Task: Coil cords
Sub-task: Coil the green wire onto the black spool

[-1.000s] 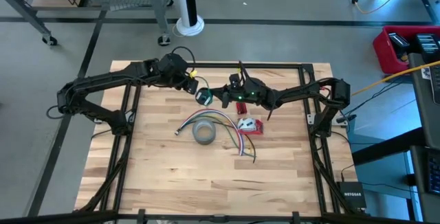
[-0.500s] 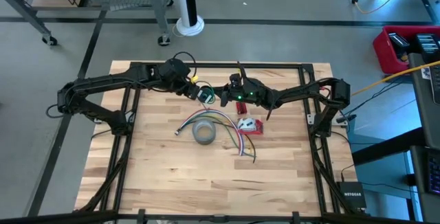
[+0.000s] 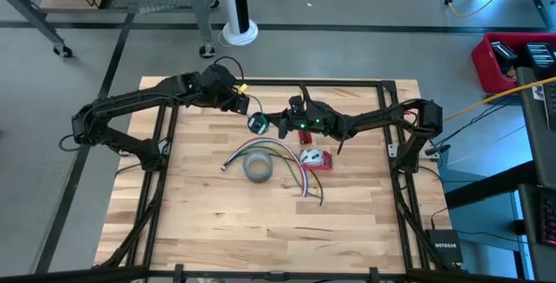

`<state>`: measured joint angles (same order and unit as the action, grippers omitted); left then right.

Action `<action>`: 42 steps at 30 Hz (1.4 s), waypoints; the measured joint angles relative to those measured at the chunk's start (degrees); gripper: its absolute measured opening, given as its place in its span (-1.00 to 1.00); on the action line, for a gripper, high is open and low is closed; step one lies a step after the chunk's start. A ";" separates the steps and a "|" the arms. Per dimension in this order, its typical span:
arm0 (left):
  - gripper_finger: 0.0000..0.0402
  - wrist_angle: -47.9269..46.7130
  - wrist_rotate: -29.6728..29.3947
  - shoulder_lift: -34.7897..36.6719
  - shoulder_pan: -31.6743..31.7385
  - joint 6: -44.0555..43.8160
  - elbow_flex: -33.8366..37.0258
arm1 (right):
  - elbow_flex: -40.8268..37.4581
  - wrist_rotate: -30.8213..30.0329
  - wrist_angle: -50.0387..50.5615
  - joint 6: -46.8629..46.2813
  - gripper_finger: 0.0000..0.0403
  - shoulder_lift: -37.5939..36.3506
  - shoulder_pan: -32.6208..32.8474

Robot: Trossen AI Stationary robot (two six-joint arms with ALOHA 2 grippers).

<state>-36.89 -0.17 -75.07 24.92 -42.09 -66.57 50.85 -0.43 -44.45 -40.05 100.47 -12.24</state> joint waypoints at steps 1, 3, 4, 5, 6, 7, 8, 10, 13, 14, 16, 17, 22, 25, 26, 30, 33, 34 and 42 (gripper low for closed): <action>-1.00 0.21 0.39 0.00 -0.27 -0.42 0.00 | 0.00 0.03 0.00 0.00 -0.96 0.00 -0.02; -1.00 0.29 1.30 0.00 -1.40 -1.23 0.00 | 0.00 -0.03 0.03 0.00 -0.96 0.00 -0.12; -1.00 0.27 1.44 0.00 -2.12 -1.40 0.00 | 0.00 -0.22 0.04 0.02 -0.96 0.00 -0.12; -1.00 0.27 1.50 0.00 -2.84 -1.49 0.01 | 0.00 -0.70 0.04 0.02 -0.96 0.00 -0.12; -1.00 0.27 1.52 0.00 -3.46 -2.00 0.02 | 0.00 -1.31 0.04 0.04 -0.96 0.00 -0.12; -1.00 0.23 1.52 0.00 -4.00 -2.66 0.00 | 0.00 -1.69 0.07 0.04 -0.96 0.00 -0.12; -1.00 0.17 1.49 0.00 -4.51 -3.18 0.00 | 0.00 -2.08 0.12 0.04 -0.96 0.00 -0.12; -1.00 0.07 1.47 -0.02 -5.14 -3.98 0.02 | 0.00 -2.52 0.43 0.04 -0.96 0.00 -0.10; -1.00 0.11 1.47 -0.02 -5.33 -4.32 0.02 | 0.00 -2.60 1.67 0.04 -0.96 0.00 -0.10; -1.00 0.10 1.50 -0.02 -5.01 -4.34 0.02 | 0.00 -2.60 1.95 0.04 -0.96 0.00 -0.10; -1.00 -0.62 1.60 -0.04 -4.38 -4.20 -0.32 | 0.00 -2.60 1.99 0.04 -0.96 0.00 -0.10; -1.00 -1.06 1.60 -0.04 -3.89 -3.98 -0.66 | 0.00 -2.60 2.01 0.04 -0.96 0.00 -0.10; -1.00 -1.61 1.47 -0.04 -1.71 -3.75 -2.41 | 0.00 -2.92 2.00 0.04 -0.96 0.00 0.37; -1.00 -1.44 1.48 -0.04 -0.86 -4.01 -3.13 | 0.00 -3.21 1.94 0.15 -0.96 0.00 1.11; -1.00 -1.43 1.47 -0.04 -0.79 -4.04 -3.15 | 0.00 -3.53 1.87 0.40 -0.96 0.00 1.28; -1.00 -1.90 1.47 -0.30 -1.00 -4.69 -3.15 | 0.58 -4.20 2.41 1.51 -0.96 0.00 2.18; -1.00 -2.03 1.47 -1.03 -2.00 -5.85 -3.15 | 2.36 -4.32 4.22 2.05 -0.96 0.00 2.26; -1.00 -2.04 1.47 -1.31 -2.51 -5.85 -3.15 | 3.03 -4.32 5.30 2.49 -0.96 0.00 2.26; -1.00 -6.65 0.59 -1.03 -2.92 -4.70 -3.10 | 5.42 -4.54 9.55 4.51 -0.96 0.00 2.59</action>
<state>-43.54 0.42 -76.09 21.99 -46.80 -69.67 56.27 -4.96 -34.89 -35.54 100.47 -9.65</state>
